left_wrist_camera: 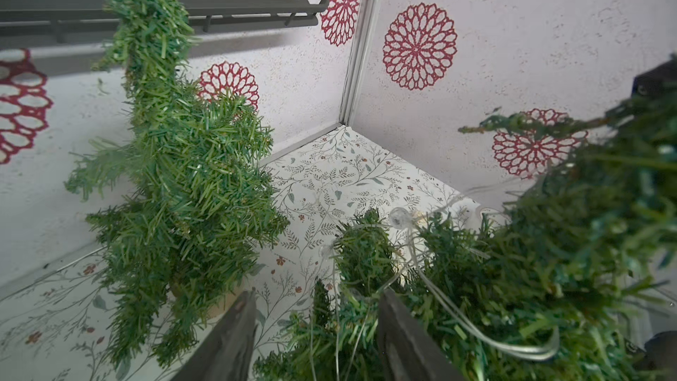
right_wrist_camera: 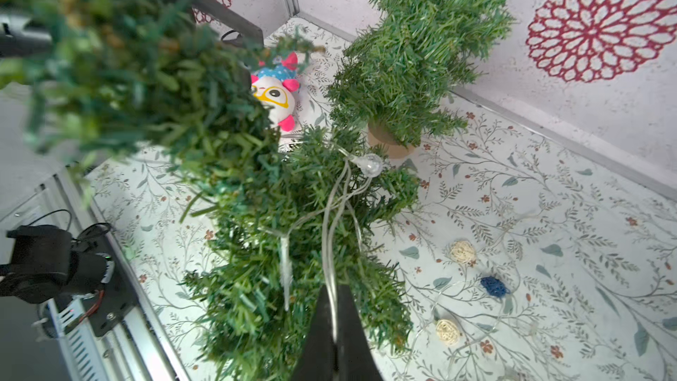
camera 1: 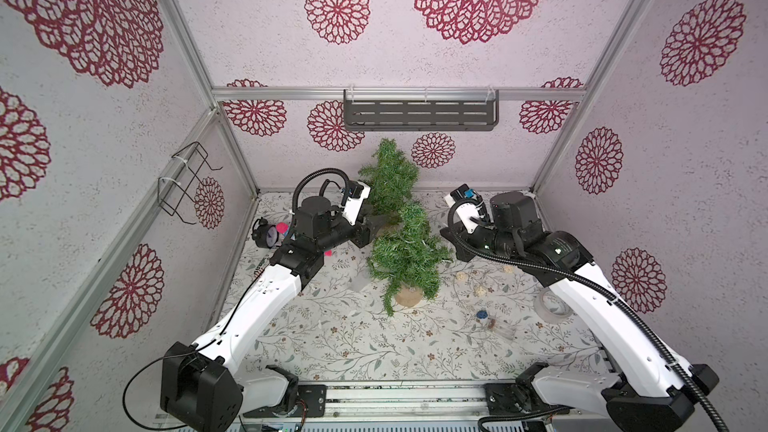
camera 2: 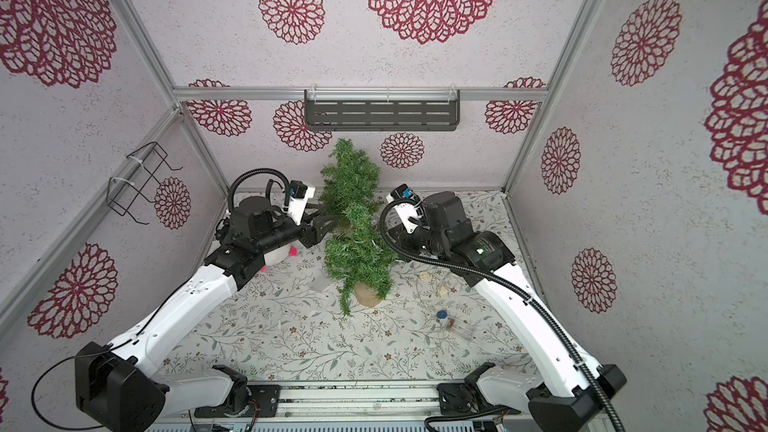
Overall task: Wrap string light around the christmas tree
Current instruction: Wrap the light string around the Christmas tree.
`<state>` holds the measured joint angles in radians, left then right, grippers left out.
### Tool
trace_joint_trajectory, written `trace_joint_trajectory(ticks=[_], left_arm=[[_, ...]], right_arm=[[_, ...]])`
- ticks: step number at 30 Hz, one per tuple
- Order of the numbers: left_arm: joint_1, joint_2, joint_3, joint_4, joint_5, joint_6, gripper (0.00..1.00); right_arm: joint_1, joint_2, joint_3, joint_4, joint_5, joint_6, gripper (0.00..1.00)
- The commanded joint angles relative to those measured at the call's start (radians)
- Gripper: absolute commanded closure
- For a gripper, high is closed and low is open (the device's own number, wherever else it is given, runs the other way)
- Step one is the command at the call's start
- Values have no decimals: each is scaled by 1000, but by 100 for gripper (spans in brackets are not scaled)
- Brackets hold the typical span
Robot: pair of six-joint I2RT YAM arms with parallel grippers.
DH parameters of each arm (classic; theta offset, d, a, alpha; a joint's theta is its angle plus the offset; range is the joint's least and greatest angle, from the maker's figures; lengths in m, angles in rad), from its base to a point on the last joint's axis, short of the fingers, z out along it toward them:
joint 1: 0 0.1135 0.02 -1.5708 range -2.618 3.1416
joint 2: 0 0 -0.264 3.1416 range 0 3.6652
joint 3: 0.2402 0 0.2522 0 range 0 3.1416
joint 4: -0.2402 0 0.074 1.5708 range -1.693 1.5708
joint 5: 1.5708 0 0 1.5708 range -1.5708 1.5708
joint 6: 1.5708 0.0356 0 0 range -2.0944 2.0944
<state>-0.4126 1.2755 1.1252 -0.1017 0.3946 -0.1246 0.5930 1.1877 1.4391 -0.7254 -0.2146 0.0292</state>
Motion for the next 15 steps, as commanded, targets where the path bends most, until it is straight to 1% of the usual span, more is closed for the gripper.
trace_joint_trajectory(ticks=[1, 3, 6, 8, 10, 12, 13, 14, 15], left_arm=[[-26, -41, 48, -122, -34, -72, 41], [-74, -61, 43, -146, -65, -46, 38], [-143, -99, 17, -155, -137, -4, 30], [-168, -112, 3, -154, -146, 2, 24], [-181, -116, -4, -154, -166, 7, 18], [-192, -109, 0, -153, -179, 13, 13], [-197, -103, 6, -153, -179, 12, 13], [-204, -90, 15, -154, -180, 12, 12], [-213, -82, 22, -155, -182, 13, 13]], right_arm=[[5, -26, -53, -12, -62, 93, 100], [14, -40, -139, 47, -109, 124, 100], [14, -77, -260, 146, -103, 147, 100], [13, -99, -318, 198, -90, 147, 100], [11, -106, -343, 214, -88, 144, 99], [5, -106, -336, 199, -97, 148, 80], [-2, -110, -330, 196, -93, 156, 72], [-17, -123, -327, 200, -94, 177, 64], [-36, -138, -331, 214, -116, 196, 60]])
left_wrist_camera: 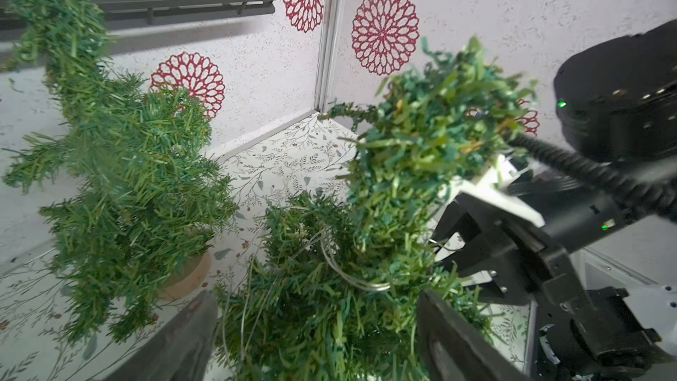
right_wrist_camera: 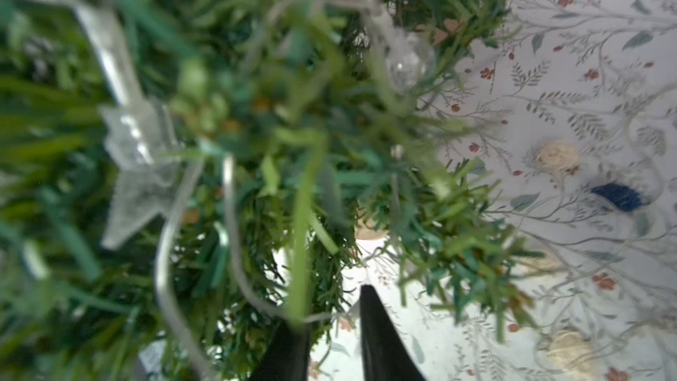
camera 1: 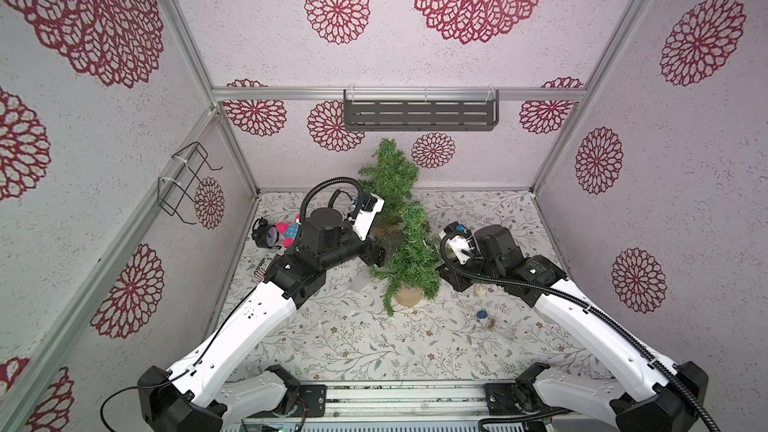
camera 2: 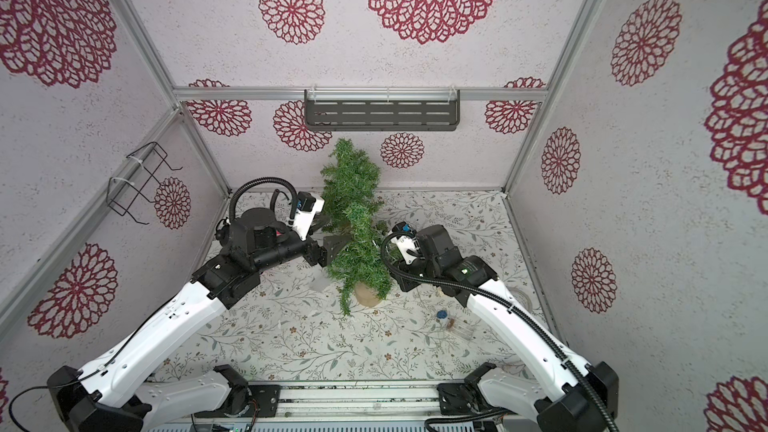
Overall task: Wrap string light around the christmas tree
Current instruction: Wrap the light string around the Christmas tree, then move the christmas tree to the center of the board.
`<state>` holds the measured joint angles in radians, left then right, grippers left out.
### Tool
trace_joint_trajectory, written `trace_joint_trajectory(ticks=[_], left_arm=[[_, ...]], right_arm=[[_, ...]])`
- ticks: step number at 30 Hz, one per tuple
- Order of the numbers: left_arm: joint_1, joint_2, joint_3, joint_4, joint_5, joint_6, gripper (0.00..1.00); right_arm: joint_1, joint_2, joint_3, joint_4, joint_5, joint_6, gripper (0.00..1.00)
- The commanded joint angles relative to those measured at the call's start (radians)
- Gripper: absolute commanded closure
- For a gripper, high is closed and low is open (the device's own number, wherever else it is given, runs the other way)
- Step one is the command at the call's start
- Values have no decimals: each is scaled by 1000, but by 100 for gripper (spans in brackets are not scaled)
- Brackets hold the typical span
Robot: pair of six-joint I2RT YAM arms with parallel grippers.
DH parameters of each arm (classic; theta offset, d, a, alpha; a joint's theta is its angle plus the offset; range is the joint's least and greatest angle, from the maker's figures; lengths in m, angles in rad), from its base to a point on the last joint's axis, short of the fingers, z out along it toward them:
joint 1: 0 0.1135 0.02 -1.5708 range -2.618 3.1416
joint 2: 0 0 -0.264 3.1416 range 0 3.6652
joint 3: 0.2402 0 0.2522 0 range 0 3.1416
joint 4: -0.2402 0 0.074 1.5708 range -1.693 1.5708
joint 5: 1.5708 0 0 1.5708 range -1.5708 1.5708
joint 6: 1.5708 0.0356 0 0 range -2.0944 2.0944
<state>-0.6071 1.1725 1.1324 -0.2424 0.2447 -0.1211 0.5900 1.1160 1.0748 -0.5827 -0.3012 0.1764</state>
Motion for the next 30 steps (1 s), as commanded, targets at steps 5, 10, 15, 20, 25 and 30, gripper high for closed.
trace_joint_trajectory(ticks=[5, 10, 15, 20, 25, 30], left_arm=[[-60, 72, 46, 3, -59, 5, 12], [-75, 115, 61, 56, -75, -13, 11], [-86, 146, 86, 98, -76, -25, 13], [-95, 172, 97, 127, -67, -16, 15], [-99, 181, 99, 137, -63, -4, 17], [-100, 180, 88, 138, -66, 20, 23]], right_arm=[[-150, -153, -19, 126, -164, 111, 39], [-207, -171, -126, 211, -131, 189, 38], [-246, -189, -331, 423, -10, 432, 44], [-222, -91, -557, 722, -7, 710, 56], [-98, 91, -578, 864, 127, 806, 53], [-21, 326, -515, 1000, 124, 885, 49]])
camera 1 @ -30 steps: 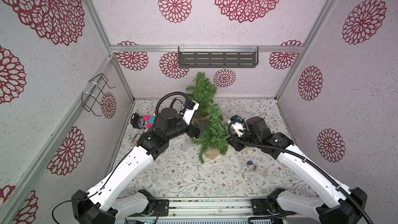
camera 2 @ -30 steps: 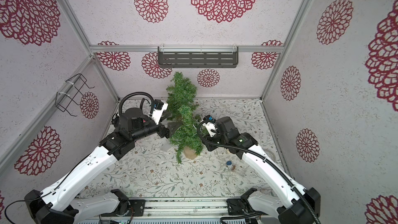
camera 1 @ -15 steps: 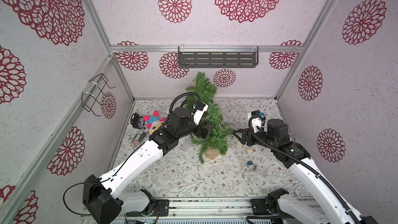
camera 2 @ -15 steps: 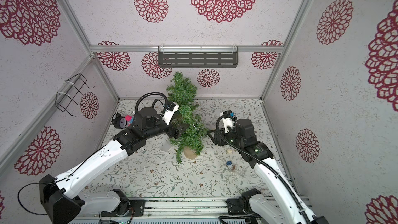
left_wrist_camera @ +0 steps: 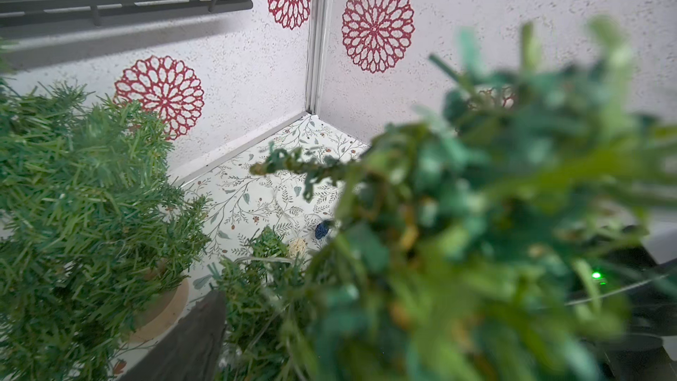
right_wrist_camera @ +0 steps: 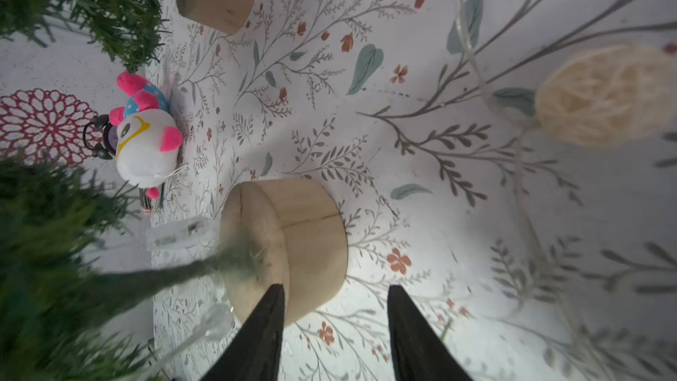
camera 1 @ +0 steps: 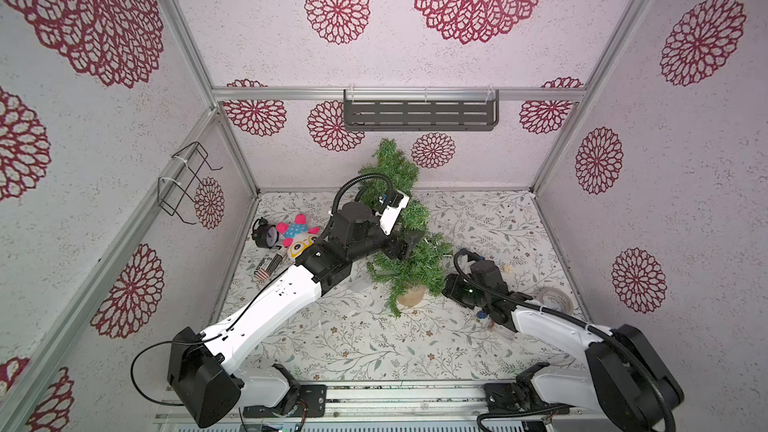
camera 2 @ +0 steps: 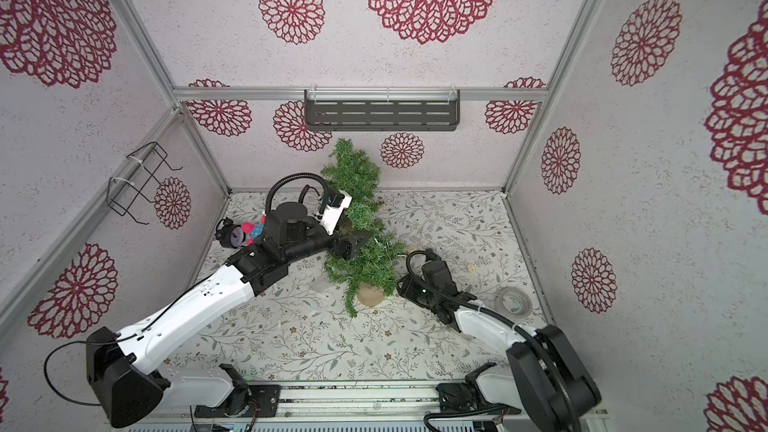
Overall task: Wrap string light around the christmas tree
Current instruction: Move the christmas tree to the center of the board.
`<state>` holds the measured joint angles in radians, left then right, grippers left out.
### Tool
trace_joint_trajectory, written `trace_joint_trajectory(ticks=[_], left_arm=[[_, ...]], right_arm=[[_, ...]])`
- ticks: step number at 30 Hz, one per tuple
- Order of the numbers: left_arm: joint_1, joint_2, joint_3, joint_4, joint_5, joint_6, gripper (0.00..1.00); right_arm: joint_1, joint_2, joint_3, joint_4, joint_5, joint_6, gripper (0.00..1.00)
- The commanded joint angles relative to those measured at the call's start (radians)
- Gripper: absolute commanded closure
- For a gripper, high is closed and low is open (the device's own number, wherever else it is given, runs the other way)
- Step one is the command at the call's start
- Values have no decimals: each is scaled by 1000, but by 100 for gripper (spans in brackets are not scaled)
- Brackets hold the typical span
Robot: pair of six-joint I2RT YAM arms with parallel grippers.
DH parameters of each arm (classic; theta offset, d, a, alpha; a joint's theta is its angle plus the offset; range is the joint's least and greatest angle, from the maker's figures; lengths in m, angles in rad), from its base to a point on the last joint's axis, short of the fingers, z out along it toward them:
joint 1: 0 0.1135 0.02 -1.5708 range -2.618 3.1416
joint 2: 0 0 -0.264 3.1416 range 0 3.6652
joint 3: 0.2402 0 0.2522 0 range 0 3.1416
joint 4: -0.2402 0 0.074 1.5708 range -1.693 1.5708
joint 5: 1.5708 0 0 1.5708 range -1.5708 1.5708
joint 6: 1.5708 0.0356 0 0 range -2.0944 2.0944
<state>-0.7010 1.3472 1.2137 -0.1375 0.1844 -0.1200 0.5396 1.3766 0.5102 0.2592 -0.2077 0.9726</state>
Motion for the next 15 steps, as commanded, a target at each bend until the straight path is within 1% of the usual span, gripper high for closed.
trace_joint_trajectory(ticks=[1, 4, 7, 9, 13, 15], left_arm=[[-6, 7, 6, 28, -6, 24, 25], [-5, 7, -7, 23, -18, 39, 34], [-6, -7, -27, 20, -52, 72, 47], [0, -23, -38, 10, -88, 90, 53], [9, -59, -61, -36, -163, 129, 54], [23, -76, -77, -57, -182, 133, 55]], right_arm=[[50, 101, 73, 164, 29, 95, 46], [95, 177, 103, 189, 58, 128, 44], [126, 257, 123, 257, 53, 191, 46], [148, 297, 140, 304, 67, 231, 47], [204, 382, 239, 311, 116, 245, 50], [226, 430, 293, 307, 134, 249, 52]])
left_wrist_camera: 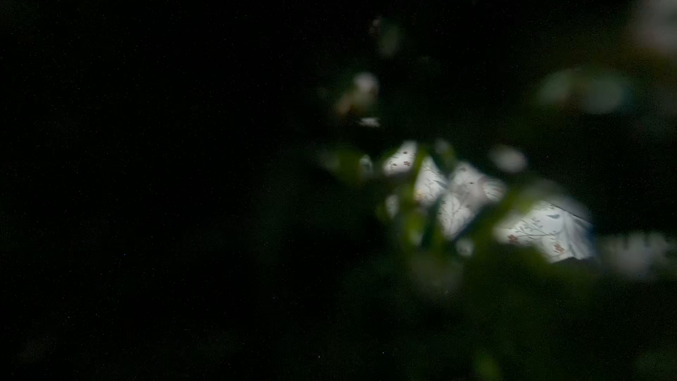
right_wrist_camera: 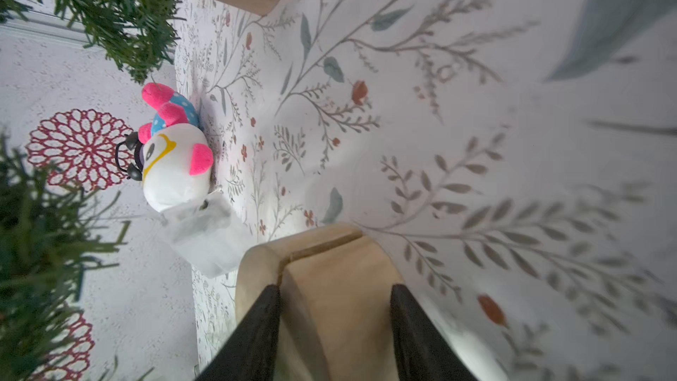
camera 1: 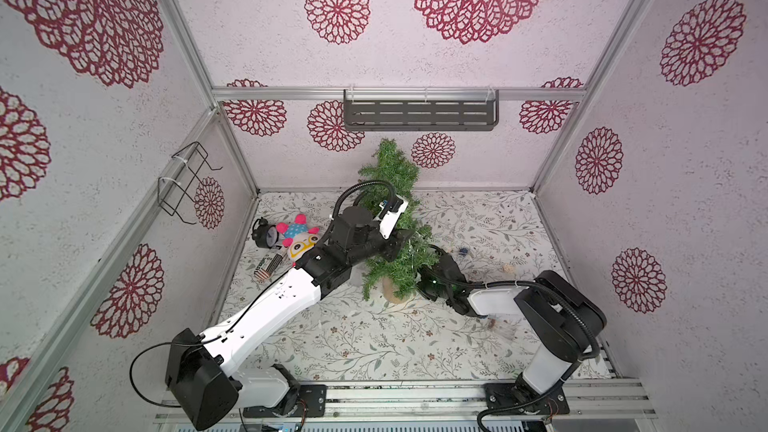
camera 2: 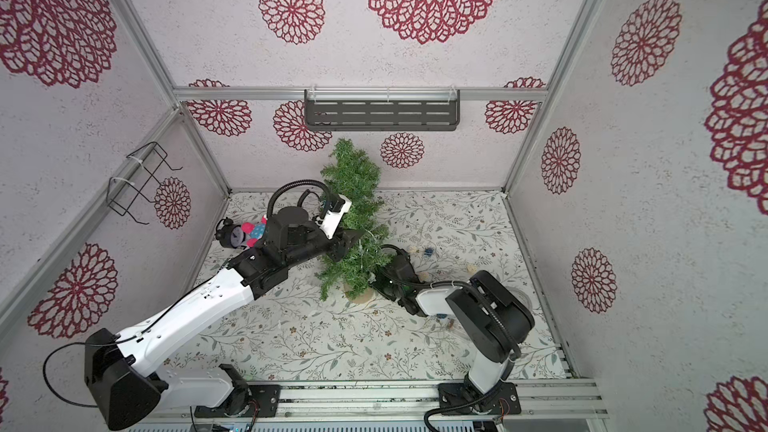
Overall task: Wrap string light around the christmas tree
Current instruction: Move the christmas tree to the center of the board.
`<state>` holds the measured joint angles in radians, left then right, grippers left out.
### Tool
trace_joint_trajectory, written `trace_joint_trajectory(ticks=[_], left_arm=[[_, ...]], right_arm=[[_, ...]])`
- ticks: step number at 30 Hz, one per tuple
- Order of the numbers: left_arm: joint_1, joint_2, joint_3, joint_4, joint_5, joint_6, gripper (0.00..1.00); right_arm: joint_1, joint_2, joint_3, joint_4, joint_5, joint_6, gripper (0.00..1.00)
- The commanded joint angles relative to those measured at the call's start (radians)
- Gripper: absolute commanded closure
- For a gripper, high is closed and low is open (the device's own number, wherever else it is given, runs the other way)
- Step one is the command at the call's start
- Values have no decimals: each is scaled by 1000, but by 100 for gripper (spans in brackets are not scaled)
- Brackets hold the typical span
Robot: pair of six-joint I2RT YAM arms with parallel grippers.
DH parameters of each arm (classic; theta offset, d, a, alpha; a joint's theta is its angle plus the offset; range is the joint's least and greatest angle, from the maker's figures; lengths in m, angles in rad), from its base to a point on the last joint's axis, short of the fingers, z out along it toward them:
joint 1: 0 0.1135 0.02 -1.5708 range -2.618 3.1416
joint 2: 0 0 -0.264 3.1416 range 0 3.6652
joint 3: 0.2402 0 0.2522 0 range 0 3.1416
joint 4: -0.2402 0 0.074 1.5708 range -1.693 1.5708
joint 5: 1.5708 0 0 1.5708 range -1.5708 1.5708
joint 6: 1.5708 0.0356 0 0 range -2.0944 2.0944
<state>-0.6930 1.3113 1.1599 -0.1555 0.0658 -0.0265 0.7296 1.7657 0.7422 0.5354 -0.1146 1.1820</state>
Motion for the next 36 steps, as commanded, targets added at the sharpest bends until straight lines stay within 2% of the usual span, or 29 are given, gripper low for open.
trace_joint_trajectory(ticks=[1, 8, 13, 16, 22, 24, 26, 28, 33, 36], left_arm=[[30, -52, -32, -46, -62, 32, 56], [158, -144, -104, -59, -42, -16, 62], [233, -198, -159, -95, -75, -2, 63], [261, -228, -187, -88, -96, 5, 64], [336, -258, -183, -116, -60, -7, 63], [336, -256, -174, -144, -58, -15, 56], [336, -258, -160, -181, -56, -32, 41], [337, -267, -143, -230, -41, -49, 30], [337, -315, -126, -369, -38, -89, 9], [341, -361, -112, -415, -10, -129, 2]], right_arm=[[44, 72, 94, 32, 40, 42, 52], [71, 236, 283, 2, 4, 43, 56], [107, 311, 404, -46, 19, 52, 59], [131, 377, 491, -32, 20, 95, 62], [170, 464, 600, -9, 80, 163, 66], [171, 470, 608, -8, 76, 165, 66], [166, 459, 592, -4, 72, 159, 64], [155, 437, 563, 8, 59, 144, 61], [134, 377, 514, 10, 33, 95, 51], [128, 332, 489, 5, 40, 59, 47]])
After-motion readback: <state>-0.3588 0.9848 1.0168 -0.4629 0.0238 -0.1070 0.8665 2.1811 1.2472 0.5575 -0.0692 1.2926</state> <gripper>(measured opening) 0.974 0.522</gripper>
